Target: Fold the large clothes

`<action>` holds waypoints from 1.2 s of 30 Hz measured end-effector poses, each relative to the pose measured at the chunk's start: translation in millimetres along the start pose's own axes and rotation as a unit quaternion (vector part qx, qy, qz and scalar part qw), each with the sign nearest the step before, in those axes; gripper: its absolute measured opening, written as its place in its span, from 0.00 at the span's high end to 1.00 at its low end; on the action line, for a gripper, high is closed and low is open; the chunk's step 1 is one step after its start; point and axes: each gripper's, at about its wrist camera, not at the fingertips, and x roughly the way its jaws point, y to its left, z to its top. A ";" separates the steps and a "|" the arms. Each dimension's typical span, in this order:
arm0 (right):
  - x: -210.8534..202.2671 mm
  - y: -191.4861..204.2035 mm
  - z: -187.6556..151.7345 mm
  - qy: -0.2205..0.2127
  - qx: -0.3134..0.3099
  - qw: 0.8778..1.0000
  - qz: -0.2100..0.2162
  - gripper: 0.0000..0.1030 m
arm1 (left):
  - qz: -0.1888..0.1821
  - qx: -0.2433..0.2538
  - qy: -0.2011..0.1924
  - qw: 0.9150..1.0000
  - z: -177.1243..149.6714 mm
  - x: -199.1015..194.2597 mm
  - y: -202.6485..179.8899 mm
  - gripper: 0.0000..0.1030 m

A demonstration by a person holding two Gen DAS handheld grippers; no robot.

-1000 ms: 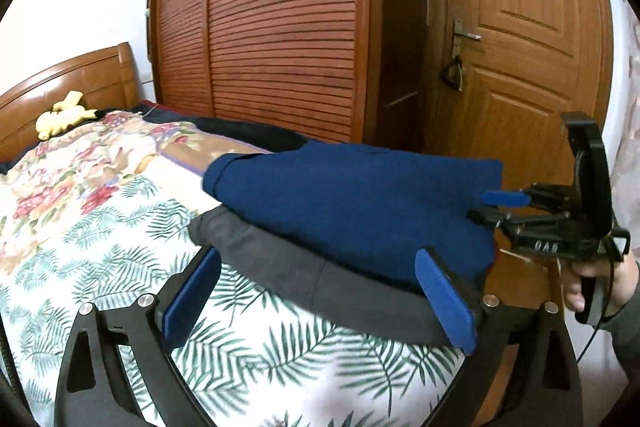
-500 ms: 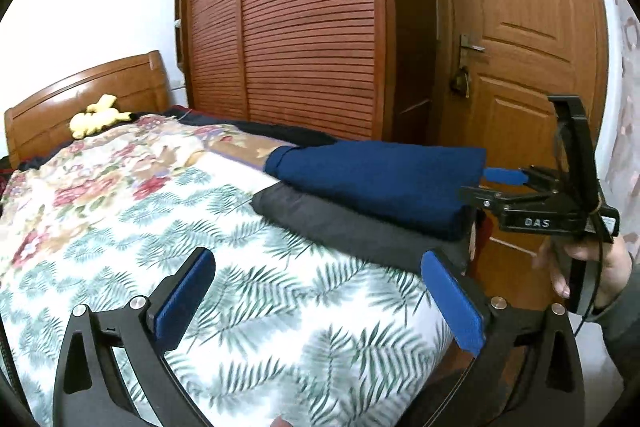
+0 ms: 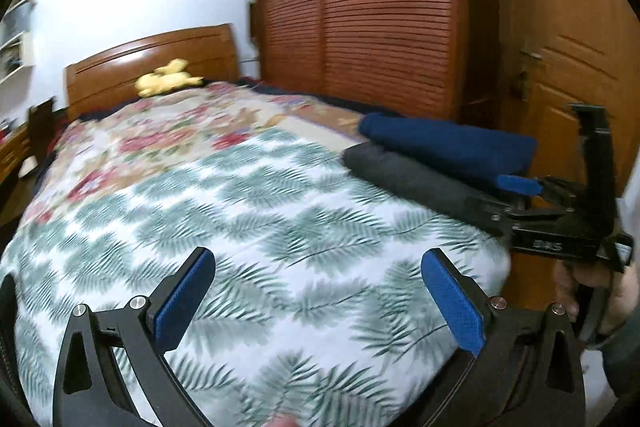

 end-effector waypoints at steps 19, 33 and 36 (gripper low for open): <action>-18.2 121.3 -15.9 -0.016 -0.052 0.993 0.106 0.22 | 0.124 -0.118 -0.003 0.985 -44.9 -77.3 30.8 0.01; -64.1 174.3 9.4 -0.084 -0.061 0.981 0.164 0.22 | 0.198 -0.133 -0.087 0.967 -63.3 -152.9 36.0 0.01; -69.5 174.8 8.6 -0.094 -0.059 0.980 0.164 0.22 | 0.205 -0.129 -0.095 0.965 -67.5 -159.1 34.9 0.01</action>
